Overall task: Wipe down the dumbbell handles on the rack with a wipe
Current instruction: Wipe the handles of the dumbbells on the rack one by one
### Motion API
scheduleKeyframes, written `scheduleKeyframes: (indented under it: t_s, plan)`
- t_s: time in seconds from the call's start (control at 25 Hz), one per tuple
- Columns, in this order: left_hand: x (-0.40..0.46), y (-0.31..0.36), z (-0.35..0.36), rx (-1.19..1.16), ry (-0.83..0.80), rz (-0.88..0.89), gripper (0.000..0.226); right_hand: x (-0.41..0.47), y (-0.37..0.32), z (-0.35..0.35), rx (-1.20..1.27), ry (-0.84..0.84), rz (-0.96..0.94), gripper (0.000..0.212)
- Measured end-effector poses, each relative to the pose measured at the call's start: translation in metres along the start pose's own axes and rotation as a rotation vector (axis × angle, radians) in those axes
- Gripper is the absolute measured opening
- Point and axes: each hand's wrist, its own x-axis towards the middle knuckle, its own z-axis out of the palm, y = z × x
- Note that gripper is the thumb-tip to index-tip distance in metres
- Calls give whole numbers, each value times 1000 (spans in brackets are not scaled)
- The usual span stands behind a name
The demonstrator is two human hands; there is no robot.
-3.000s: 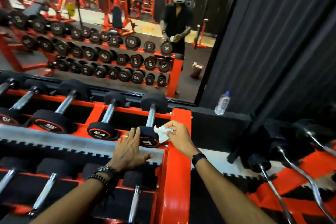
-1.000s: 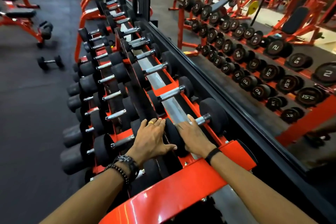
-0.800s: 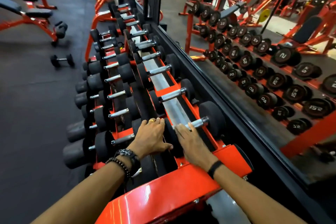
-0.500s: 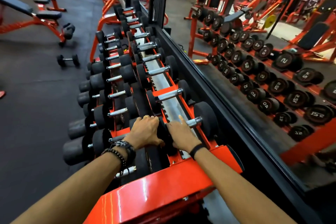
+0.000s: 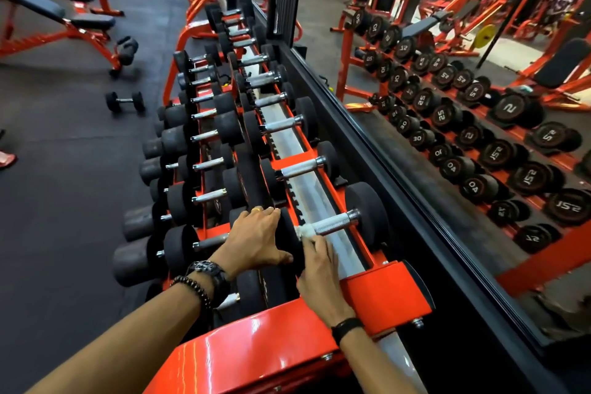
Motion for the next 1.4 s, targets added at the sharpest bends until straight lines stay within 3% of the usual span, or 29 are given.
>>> scheduleKeyframes:
  t_s: [0.12, 0.2, 0.28, 0.36, 0.52, 0.68, 0.76, 0.92, 1.08, 1.28, 1.4]
  plan:
    - [2, -3, 4, -15, 11, 1, 88, 3, -2, 7, 958, -95, 508, 60]
    - [4, -6, 5, -32, 8, 4, 86, 7, 0, 6, 1458, -6, 747, 50]
    - [7, -7, 3, -22, -3, 1, 79, 14, 1, -4, 1769, 76, 833, 19]
    - [10, -5, 1, -4, -12, -5, 71, 35, 4, -16, 1911, 136, 912, 20]
    - [11, -5, -4, 40, -13, -6, 73, 61, -12, -18, 1892, 168, 966, 27]
    - [11, -4, -3, 13, -25, -6, 86, 40, -14, -25, 1655, 152, 1036, 24]
    - [11, -6, -2, 5, -12, -2, 93, 41, -5, -34, 1815, 188, 1028, 19]
    - [10, -2, -3, 25, -67, -13, 102, 47, 8, -20, 1727, 307, 1017, 21]
    - [14, 7, -5, 76, -119, -27, 98, 36, 14, -14, 1887, 25, 954, 27]
    - [12, 13, -4, 16, -170, -105, 109, 42, 47, -16, 1690, 262, 1137, 38]
    - [6, 19, 0, -68, -153, -183, 114, 34, 30, -11, 1709, 100, 1122, 20]
